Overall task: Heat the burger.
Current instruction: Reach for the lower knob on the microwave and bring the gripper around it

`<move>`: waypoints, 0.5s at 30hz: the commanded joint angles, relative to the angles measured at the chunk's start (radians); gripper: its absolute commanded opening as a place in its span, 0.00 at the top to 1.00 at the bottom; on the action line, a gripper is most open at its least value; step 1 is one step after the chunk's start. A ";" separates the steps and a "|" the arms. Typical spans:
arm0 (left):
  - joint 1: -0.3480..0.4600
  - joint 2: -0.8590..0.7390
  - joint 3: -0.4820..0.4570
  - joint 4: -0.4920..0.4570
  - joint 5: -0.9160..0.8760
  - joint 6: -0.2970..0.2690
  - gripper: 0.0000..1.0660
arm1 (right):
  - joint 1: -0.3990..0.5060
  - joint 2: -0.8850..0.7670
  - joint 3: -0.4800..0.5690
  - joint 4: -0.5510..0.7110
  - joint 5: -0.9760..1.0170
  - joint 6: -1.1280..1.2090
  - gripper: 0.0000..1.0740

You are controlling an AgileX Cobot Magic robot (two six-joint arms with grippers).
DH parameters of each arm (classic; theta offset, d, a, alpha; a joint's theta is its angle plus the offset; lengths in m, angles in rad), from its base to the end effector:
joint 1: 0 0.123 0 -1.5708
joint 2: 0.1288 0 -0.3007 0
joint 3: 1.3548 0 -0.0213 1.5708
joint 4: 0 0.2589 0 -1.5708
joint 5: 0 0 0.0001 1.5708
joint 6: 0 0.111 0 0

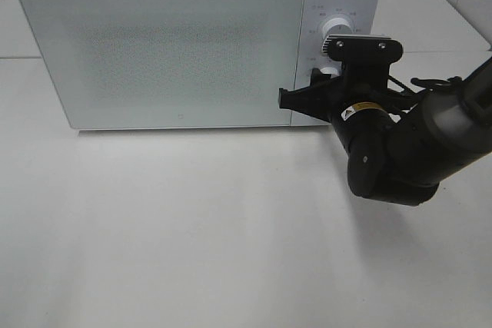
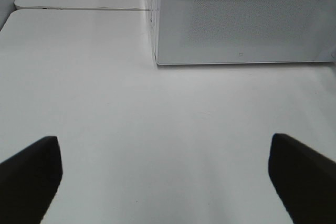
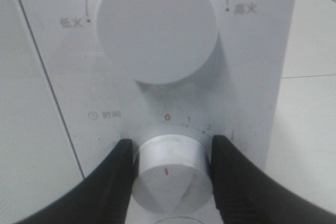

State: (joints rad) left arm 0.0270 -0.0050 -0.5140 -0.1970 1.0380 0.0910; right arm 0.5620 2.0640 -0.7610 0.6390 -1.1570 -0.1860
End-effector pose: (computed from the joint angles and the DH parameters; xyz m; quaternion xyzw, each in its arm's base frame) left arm 0.0025 -0.0187 0.2801 0.0304 0.8375 -0.0665 0.5415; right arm 0.3514 0.1497 0.1184 0.0168 0.7487 0.0013 0.6627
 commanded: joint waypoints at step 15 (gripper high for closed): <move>0.005 -0.022 -0.001 0.001 -0.010 -0.003 0.06 | -0.004 -0.001 -0.009 -0.184 0.008 0.643 1.00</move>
State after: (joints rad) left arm 0.0270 -0.0050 -0.5140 -0.1970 1.0380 0.0910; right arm 0.5500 2.0640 -0.7490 0.5850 -1.1610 0.3910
